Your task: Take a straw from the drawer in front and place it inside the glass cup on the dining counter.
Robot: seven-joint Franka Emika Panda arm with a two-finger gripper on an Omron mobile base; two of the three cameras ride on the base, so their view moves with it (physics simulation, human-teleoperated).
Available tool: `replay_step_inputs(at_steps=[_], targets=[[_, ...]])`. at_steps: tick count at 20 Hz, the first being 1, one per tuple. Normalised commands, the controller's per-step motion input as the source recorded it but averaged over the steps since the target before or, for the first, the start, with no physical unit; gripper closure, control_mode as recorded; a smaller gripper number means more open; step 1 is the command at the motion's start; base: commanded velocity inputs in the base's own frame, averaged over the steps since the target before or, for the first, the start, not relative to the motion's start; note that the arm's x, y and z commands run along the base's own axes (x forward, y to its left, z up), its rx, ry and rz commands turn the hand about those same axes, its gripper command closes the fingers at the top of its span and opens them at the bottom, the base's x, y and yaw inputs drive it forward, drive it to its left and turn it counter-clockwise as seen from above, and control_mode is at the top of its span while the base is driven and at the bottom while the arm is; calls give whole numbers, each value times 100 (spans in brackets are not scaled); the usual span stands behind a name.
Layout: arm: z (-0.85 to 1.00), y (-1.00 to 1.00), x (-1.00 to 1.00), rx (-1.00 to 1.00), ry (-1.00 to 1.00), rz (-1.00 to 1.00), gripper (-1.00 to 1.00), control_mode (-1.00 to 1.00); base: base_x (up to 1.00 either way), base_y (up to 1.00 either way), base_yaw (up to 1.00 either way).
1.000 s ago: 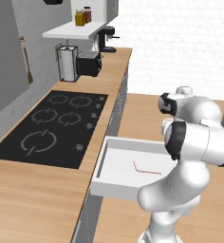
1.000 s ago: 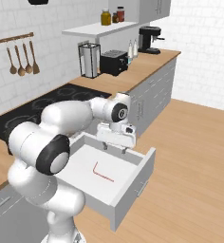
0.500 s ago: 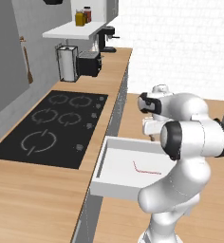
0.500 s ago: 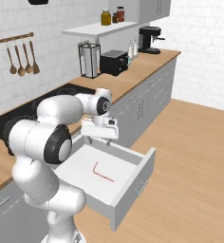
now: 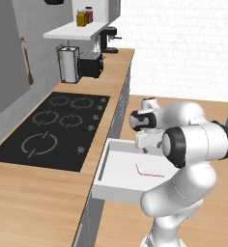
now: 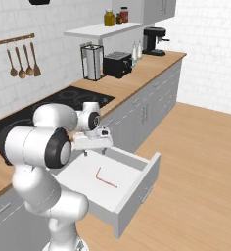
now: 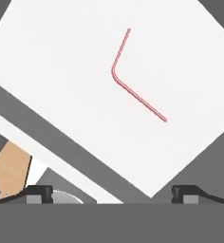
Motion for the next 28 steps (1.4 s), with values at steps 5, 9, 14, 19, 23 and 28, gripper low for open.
replay_step_inputs(at_steps=[5,9,14,19,23,28], targets=[[-40,0,4,1,-7,26,-100,-100,0,0,0],[-31,0,0,7,-8,11,-100,-100,0,0,0],[-32,0,4,7,-3,0,-100,-100,0,0,0],[-31,0,23,2,-2,0,-100,-100,0,0,0],[-36,0,31,0,-3,0,-100,-100,0,0,0],[-47,1,30,0,-2,0,-100,-100,0,0,0]])
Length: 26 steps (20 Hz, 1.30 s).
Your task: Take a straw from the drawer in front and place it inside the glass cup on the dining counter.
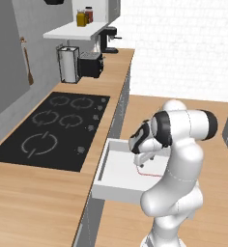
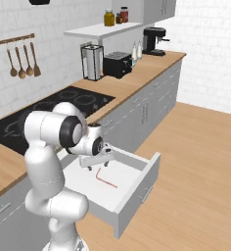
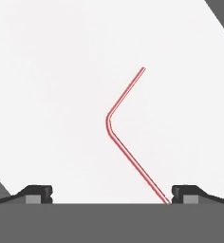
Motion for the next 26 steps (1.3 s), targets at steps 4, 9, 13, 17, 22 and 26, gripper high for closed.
replay_step_inputs(at_steps=[4,9,13,17,22,26], targets=[[-46,2,30,1,-3,0,-100,-100,0,0,0],[-34,3,16,0,-2,0,-100,-100,0,0,0],[-26,0,4,1,-5,0,-100,-100,0,0,0],[-12,0,-1,2,-9,0,-100,-100,0,0,0],[-8,12,0,0,-4,0,-100,-100,0,0,0],[-27,14,0,0,0,0,-100,-100,0,0,0]])
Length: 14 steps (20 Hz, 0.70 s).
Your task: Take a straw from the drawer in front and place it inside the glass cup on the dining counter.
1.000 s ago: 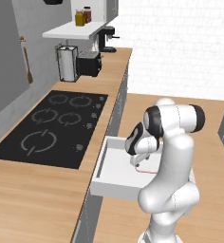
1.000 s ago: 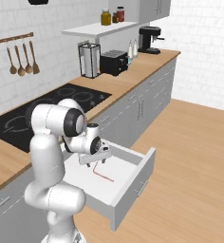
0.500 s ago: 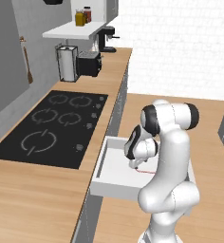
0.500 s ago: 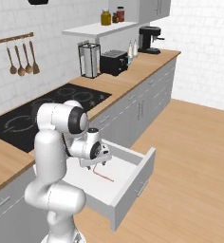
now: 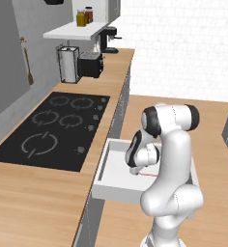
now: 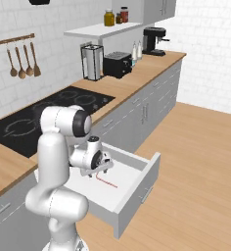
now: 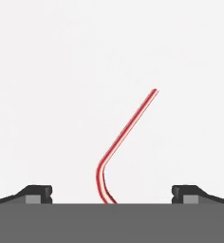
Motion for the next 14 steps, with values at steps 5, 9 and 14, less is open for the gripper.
replay_step_inputs(at_steps=[5,9,14], targets=[[-42,1,7,0,0,0,-100,-100,0,0,0],[-37,0,3,0,0,0,-100,-100,0,0,0],[-33,0,0,1,0,0,100,-100,0,0,0]])
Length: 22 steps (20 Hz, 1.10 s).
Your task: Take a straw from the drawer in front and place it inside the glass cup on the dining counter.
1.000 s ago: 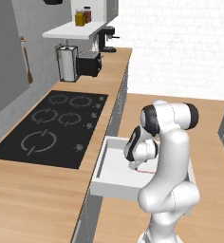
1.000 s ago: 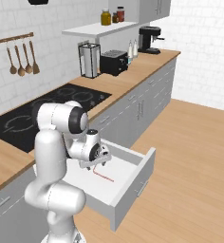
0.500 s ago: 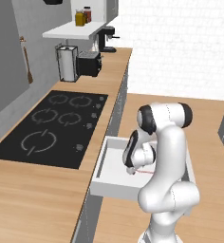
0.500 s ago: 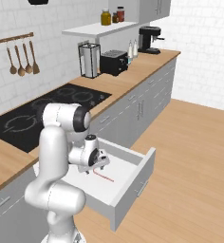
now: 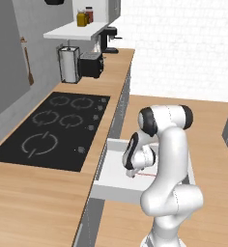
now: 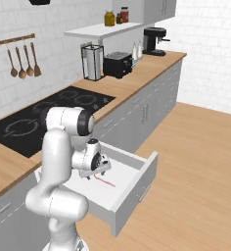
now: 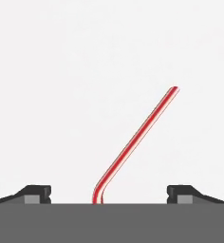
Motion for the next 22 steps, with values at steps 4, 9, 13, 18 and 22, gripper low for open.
replay_step_inputs(at_steps=[4,9,13,18,22], targets=[[-51,-32,-2,7,-1,0,100,-100,0,0,0],[-59,-37,-11,5,-6,-1,100,-100,0,0,0],[-64,-33,-28,1,-11,-2,100,-100,0,0,0],[-67,-26,-45,0,-14,-4,100,-100,0,0,0],[-55,-12,-45,0,-8,-2,100,-100,0,0,0]])
